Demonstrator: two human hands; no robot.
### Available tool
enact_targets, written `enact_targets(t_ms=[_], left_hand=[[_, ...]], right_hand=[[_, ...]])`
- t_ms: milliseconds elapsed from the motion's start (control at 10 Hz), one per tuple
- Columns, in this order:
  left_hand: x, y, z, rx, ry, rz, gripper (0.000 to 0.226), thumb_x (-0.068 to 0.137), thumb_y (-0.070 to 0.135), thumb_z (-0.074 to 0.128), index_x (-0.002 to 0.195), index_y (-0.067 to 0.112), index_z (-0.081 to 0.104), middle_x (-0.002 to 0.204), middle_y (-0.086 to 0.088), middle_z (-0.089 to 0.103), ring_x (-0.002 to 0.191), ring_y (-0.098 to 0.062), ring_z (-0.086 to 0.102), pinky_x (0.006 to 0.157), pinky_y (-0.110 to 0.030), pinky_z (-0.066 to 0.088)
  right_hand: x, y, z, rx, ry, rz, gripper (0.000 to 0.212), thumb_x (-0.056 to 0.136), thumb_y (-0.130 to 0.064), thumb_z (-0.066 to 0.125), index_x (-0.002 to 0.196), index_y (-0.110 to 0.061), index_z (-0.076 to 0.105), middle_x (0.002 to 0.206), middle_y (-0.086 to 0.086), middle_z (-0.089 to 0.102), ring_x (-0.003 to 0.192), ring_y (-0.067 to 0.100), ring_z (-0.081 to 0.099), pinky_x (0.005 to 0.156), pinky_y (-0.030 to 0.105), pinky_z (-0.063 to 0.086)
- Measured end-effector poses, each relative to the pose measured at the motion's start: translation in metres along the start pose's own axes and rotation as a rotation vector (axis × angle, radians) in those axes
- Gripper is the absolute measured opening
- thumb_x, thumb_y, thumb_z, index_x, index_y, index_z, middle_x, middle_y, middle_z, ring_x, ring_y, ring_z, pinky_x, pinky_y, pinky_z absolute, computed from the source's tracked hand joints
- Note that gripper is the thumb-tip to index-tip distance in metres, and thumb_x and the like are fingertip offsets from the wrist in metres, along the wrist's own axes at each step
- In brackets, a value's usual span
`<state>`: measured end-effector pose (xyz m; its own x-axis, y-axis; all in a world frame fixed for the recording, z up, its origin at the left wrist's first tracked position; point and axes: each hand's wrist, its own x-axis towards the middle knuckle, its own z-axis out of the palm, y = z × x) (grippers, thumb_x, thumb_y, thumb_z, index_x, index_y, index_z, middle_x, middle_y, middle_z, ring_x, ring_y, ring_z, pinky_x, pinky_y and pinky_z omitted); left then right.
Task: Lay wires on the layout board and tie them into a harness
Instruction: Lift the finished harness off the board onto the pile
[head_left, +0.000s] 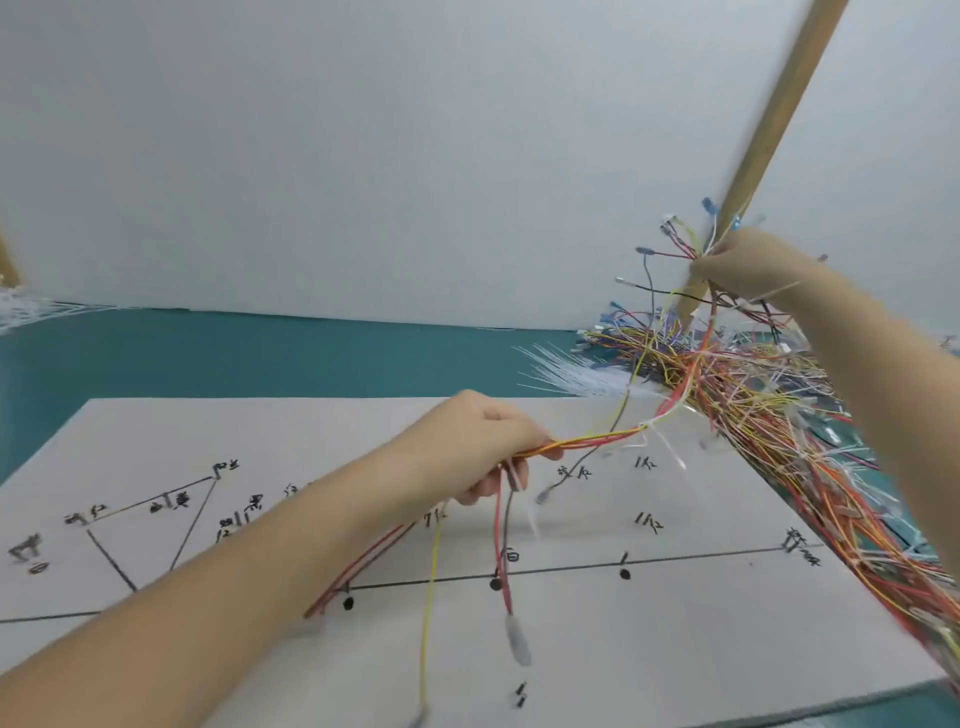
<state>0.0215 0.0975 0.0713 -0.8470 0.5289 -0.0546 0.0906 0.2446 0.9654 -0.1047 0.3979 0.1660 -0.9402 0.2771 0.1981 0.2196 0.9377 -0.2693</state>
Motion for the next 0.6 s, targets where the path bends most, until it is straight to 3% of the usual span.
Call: enact_targets(t_ms=[100,200,300,400,500,600], left_hand=[[0.036,0.006,0.074,-0.142,-0.068,-0.038,0.022,0.09,0.017,0.051,0.08,0.014,0.071,0.054,0.0,0.046,0.036,-0.007,0.029,0.037,-0.01,0.02],[0.068,0.008,0.139,-0.174,-0.022,-0.09,0.02,0.087,0.021,0.054,0.085,0.008,0.07,0.058,-0.001,0.044,0.04,-0.011,0.033,0.038,-0.014,0.025],[0.097,0.008,0.189,-0.372,0.032,-0.194,0.019,0.087,0.019,0.054,0.07,0.011,0.058,0.062,-0.006,0.044,0.033,-0.008,0.039,0.042,-0.016,0.036],[0.116,0.009,0.233,-0.483,0.052,-0.254,0.029,0.092,0.018,0.047,0.066,0.007,0.056,0.059,-0.013,0.054,0.039,-0.011,0.055,0.066,-0.034,0.053],[0.13,0.017,0.258,-0.512,0.076,-0.288,0.031,0.096,0.013,0.039,0.102,-0.008,0.061,0.093,-0.025,0.066,0.088,-0.034,0.067,0.083,-0.042,0.055],[0.129,0.025,0.273,-0.34,-0.053,-0.166,0.036,0.092,0.004,0.039,0.127,-0.005,0.048,0.095,-0.016,0.058,0.083,-0.026,0.057,0.08,-0.035,0.053]], right_hand=[[0.018,0.013,-0.004,-0.089,-0.038,-0.048,0.033,0.095,-0.014,0.041,0.101,0.013,0.059,0.1,0.029,0.06,0.089,0.034,0.053,0.077,0.038,0.04],[0.026,0.023,0.003,-0.133,-0.056,-0.107,0.036,0.098,-0.02,0.039,0.11,0.009,0.056,0.113,0.026,0.059,0.103,0.037,0.054,0.085,0.039,0.042],[0.028,0.031,0.018,-0.145,-0.134,-0.085,0.038,0.1,-0.023,0.035,0.119,0.004,0.052,0.125,0.023,0.053,0.114,0.035,0.05,0.089,0.037,0.04],[0.027,0.048,0.037,-0.2,-0.244,-0.102,0.036,0.099,-0.014,0.035,0.128,0.002,0.049,0.135,0.019,0.049,0.122,0.033,0.046,0.099,0.037,0.037],[0.02,0.072,0.052,-0.298,-0.366,-0.167,0.045,0.094,-0.002,0.034,0.135,-0.014,0.051,0.144,0.01,0.043,0.13,0.028,0.041,0.109,0.038,0.032],[0.012,0.097,0.062,-0.351,-0.467,-0.199,0.048,0.093,-0.004,0.037,0.134,-0.024,0.051,0.146,0.004,0.041,0.132,0.025,0.04,0.111,0.04,0.031]])
